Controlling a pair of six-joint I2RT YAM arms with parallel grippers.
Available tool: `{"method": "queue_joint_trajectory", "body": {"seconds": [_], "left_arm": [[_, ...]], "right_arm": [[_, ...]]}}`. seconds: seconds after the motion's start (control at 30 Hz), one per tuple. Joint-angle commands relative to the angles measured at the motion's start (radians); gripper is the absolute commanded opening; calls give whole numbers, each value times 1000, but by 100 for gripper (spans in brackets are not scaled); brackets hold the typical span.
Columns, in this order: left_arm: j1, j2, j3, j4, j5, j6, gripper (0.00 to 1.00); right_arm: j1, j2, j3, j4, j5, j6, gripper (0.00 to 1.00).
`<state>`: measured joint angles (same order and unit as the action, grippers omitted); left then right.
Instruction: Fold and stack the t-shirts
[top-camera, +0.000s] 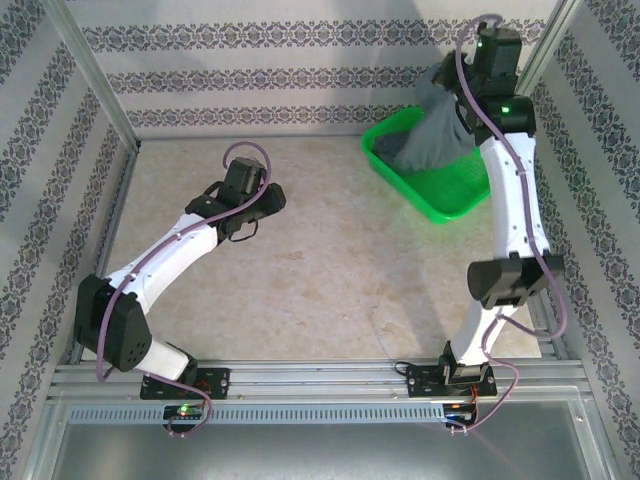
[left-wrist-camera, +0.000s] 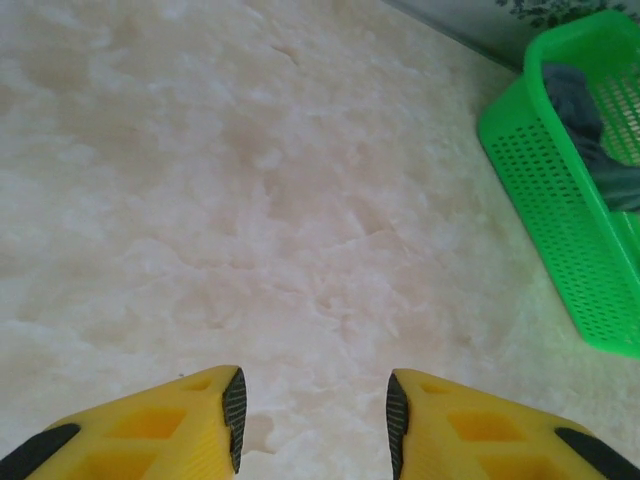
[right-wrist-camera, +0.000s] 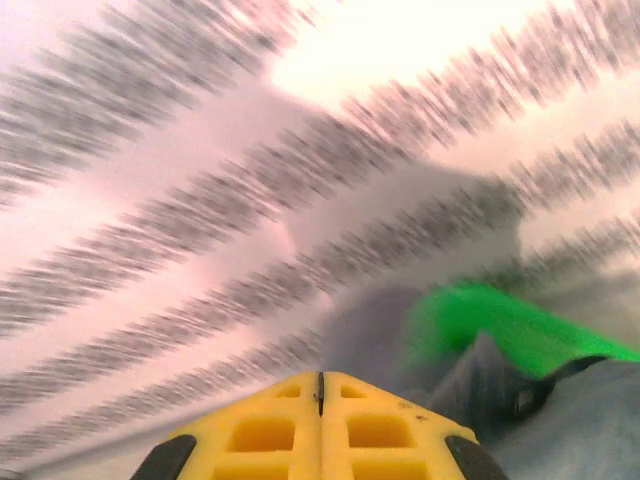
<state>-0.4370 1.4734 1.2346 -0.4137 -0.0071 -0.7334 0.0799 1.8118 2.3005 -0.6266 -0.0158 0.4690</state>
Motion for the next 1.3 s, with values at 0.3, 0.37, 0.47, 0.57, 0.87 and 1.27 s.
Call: {"method": "queue_joint_trajectory", "body": {"seconds": [0.3,0.37,0.47,0.57,0.87,1.27], "left_arm": [[47,-206,-9,-228,-342,-3,40],[49,-261,-45,-247,-372,-17,41],[51,-336,-97,-303,-416,-62,42],[53,-412,-141,-358,-434,-96,45],[55,-469,-252,-246,-184,-73,70],[-19,119,-92,-101,87,23,83]], "right_arm": [[584,62,197,89,73,-132,0],[656,138,190,77,34,-90,0],[716,264,165,37,-74,-30,0],[741,379,154,-50,-206,-15,41],[653,76,-402,15,-38,37,71],[288,-236,-1154,308,139,462,82]]}}
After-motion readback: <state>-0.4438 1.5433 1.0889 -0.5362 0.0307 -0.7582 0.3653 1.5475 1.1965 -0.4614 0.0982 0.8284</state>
